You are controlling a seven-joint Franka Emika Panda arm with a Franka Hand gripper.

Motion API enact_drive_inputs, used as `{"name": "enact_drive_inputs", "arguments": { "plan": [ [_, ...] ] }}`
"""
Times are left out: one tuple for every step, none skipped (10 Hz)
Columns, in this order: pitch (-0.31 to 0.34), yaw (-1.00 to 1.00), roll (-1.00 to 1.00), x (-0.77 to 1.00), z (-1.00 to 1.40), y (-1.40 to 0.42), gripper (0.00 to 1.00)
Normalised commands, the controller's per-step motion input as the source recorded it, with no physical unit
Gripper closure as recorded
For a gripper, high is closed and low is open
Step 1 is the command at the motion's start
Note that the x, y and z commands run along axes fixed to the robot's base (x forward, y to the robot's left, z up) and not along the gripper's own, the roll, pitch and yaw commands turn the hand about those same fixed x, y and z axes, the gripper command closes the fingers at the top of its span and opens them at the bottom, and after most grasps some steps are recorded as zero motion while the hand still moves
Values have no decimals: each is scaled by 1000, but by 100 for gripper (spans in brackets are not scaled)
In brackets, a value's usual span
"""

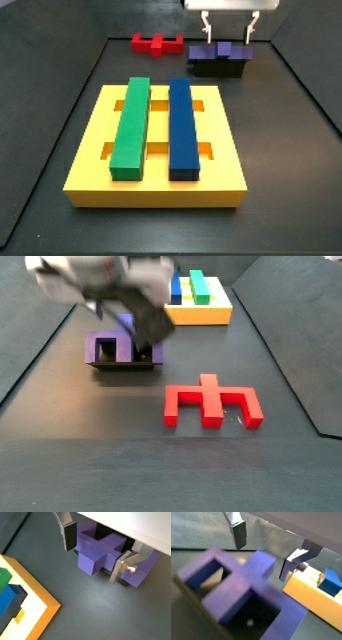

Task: Pick up the purple object. Move up. Place the purple object on the fixture. Regrasp the purple object. Move to above the board. Insert the purple object.
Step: Regrasp the purple object.

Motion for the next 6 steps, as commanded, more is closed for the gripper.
{"name": "enact_drive_inputs", "arguments": {
  "plan": [
    [0, 63, 1000, 0, 277, -171, 0],
    [-80, 0, 1000, 0, 131, -143, 0],
    [-186, 0, 1000, 0, 71, -154, 0],
    [-243, 0, 1000, 0, 54, -140, 0],
    [-229, 0, 1000, 0, 14, -114, 0],
    [-149, 0, 1000, 3, 0, -71, 0]
  ]
}}
